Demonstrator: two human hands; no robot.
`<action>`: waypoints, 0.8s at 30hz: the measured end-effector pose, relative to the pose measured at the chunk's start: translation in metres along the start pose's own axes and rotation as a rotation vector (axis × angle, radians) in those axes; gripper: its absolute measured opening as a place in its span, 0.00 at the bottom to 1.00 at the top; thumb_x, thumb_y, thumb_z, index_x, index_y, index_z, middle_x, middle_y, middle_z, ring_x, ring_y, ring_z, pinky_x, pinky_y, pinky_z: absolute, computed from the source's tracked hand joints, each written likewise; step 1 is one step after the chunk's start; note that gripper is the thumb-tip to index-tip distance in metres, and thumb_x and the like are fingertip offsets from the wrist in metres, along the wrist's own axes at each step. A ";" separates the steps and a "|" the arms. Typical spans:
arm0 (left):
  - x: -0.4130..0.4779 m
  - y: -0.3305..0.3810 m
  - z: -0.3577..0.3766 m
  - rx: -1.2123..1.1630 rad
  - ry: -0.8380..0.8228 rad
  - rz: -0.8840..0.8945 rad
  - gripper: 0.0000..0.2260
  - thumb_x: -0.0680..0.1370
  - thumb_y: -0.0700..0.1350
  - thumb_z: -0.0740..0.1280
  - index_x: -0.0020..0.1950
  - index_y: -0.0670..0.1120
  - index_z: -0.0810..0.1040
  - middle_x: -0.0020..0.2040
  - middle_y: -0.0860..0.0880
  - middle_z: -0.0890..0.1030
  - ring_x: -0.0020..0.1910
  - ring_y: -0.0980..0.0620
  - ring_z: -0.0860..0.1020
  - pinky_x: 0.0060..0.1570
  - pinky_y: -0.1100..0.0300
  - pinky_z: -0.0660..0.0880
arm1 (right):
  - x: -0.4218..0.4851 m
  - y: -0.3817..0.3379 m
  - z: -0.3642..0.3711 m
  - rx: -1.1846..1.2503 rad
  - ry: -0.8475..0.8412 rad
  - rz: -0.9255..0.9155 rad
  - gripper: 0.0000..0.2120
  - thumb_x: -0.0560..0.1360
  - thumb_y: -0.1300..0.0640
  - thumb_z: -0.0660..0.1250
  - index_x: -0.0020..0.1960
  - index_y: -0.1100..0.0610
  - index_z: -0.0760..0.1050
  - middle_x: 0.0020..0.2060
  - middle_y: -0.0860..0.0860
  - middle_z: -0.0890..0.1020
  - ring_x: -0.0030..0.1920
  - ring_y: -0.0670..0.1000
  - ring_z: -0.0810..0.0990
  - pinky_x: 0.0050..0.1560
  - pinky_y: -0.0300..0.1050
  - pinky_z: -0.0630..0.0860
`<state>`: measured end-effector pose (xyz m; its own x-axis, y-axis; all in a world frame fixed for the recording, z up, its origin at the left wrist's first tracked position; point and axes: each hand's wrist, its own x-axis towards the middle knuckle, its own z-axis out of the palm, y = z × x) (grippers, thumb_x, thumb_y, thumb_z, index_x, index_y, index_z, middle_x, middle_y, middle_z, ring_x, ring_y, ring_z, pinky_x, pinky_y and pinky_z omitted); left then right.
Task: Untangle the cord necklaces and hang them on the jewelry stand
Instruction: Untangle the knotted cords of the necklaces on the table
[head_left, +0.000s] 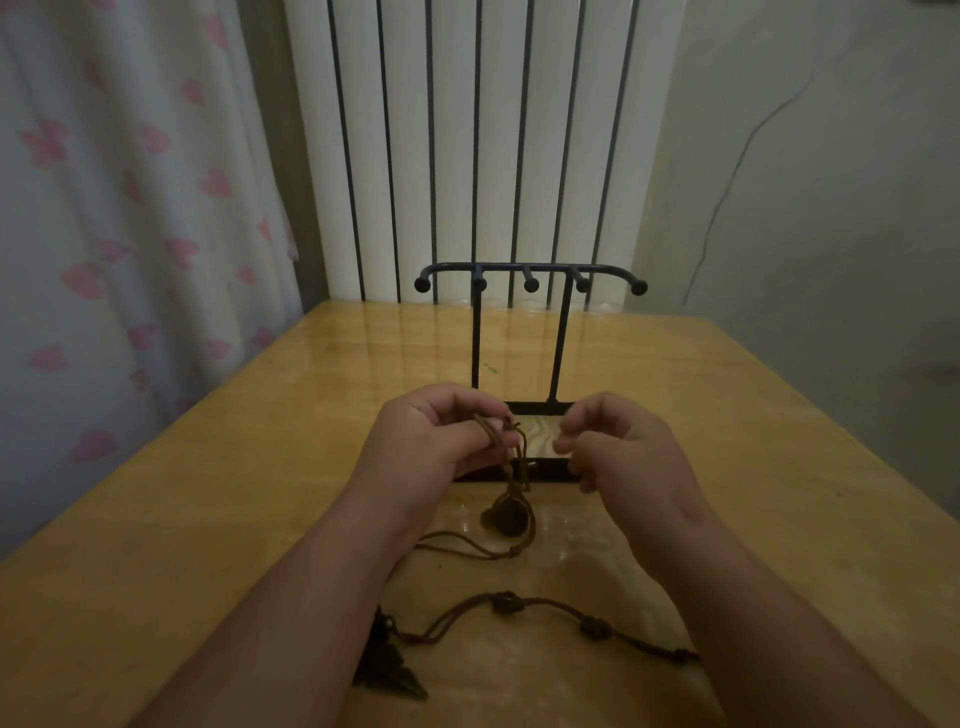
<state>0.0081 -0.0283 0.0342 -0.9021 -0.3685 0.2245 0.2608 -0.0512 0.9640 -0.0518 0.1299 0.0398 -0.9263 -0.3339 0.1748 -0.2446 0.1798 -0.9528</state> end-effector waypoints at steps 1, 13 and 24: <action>0.000 0.000 0.000 0.001 0.016 0.003 0.07 0.75 0.31 0.67 0.44 0.40 0.83 0.40 0.43 0.85 0.43 0.46 0.85 0.45 0.54 0.80 | -0.001 -0.001 0.001 -0.001 -0.046 -0.002 0.06 0.73 0.67 0.63 0.45 0.58 0.77 0.41 0.52 0.82 0.38 0.45 0.79 0.38 0.40 0.71; 0.001 -0.001 0.002 0.044 0.111 0.004 0.08 0.74 0.30 0.68 0.42 0.41 0.83 0.39 0.43 0.85 0.43 0.45 0.85 0.47 0.51 0.80 | -0.009 0.004 0.019 -0.261 -0.278 -0.018 0.07 0.71 0.52 0.75 0.47 0.47 0.80 0.41 0.44 0.84 0.41 0.39 0.82 0.42 0.36 0.78; 0.002 -0.002 -0.002 0.205 0.146 0.037 0.11 0.72 0.31 0.69 0.38 0.47 0.83 0.40 0.49 0.84 0.40 0.53 0.81 0.38 0.62 0.76 | -0.009 -0.008 0.003 0.291 -0.419 0.260 0.07 0.75 0.69 0.59 0.44 0.61 0.72 0.35 0.56 0.82 0.37 0.54 0.82 0.40 0.48 0.81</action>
<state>0.0068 -0.0305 0.0323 -0.8301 -0.4976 0.2516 0.2040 0.1489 0.9676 -0.0408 0.1286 0.0456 -0.7384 -0.6615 -0.1310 0.1197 0.0627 -0.9908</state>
